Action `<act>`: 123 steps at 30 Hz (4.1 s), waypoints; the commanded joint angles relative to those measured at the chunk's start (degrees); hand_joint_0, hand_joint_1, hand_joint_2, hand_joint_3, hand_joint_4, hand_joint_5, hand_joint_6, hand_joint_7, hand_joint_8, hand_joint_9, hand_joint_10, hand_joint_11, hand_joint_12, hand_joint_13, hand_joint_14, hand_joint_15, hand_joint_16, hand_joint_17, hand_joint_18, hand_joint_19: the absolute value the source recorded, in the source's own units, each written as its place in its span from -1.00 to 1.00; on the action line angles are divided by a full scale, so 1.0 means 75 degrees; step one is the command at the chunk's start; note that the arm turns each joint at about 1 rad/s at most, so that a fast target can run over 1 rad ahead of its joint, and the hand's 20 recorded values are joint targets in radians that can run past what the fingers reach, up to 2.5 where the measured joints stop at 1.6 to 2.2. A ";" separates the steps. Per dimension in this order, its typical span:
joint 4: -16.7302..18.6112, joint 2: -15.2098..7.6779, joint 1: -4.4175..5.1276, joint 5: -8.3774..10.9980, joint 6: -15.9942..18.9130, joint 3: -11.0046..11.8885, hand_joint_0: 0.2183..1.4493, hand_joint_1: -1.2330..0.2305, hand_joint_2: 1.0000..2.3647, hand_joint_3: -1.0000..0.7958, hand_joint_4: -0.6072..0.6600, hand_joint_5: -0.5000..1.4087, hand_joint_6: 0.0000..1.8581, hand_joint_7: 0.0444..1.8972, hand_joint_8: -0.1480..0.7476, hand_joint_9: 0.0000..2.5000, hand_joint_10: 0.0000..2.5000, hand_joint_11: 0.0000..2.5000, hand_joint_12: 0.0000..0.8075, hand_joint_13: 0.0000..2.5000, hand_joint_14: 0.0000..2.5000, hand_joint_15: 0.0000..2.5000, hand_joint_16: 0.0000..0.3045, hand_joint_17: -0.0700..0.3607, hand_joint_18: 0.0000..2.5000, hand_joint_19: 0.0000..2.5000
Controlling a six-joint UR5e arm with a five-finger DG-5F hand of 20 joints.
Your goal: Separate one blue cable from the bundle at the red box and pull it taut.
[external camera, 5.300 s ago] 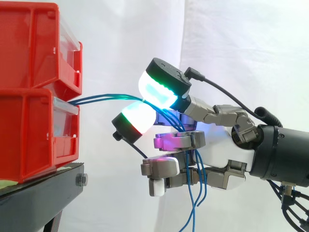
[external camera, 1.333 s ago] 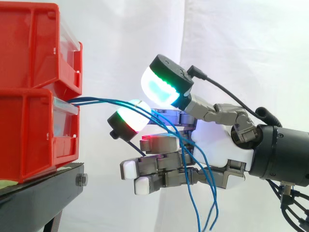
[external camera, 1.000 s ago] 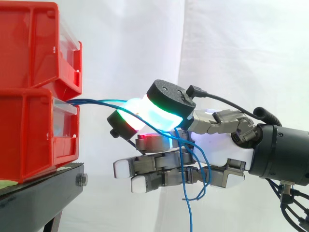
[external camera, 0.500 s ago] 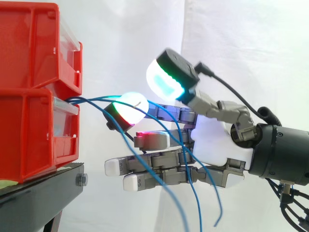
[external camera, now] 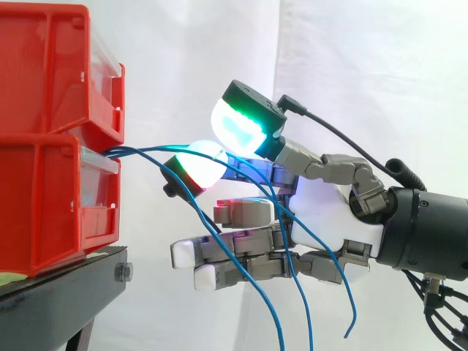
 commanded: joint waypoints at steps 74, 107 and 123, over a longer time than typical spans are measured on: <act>-0.0140 0.0022 -0.0132 -0.0152 -0.0673 0.0178 -0.56 -0.11 -1.00 -0.44 0.25 -0.74 -0.15 -0.03 0.15 -1.00 1.00 0.40 -0.01 -0.80 1.00 0.30 -0.68 -0.17 -0.37 0.04; -0.1289 0.0174 -0.0179 -0.0457 -0.1071 0.0436 -0.36 0.02 -0.99 -0.31 0.13 -0.68 -0.09 0.03 0.09 -0.71 1.00 0.84 0.22 -0.30 1.00 0.46 -0.64 -0.10 -0.02 -0.18; -0.1265 0.0174 -0.0179 -0.0480 -0.1083 0.0448 -0.50 0.02 -1.00 -0.44 0.15 -0.68 -0.07 0.06 0.10 -0.74 1.00 0.85 0.19 -0.33 1.00 0.42 -0.62 -0.08 -0.03 -0.21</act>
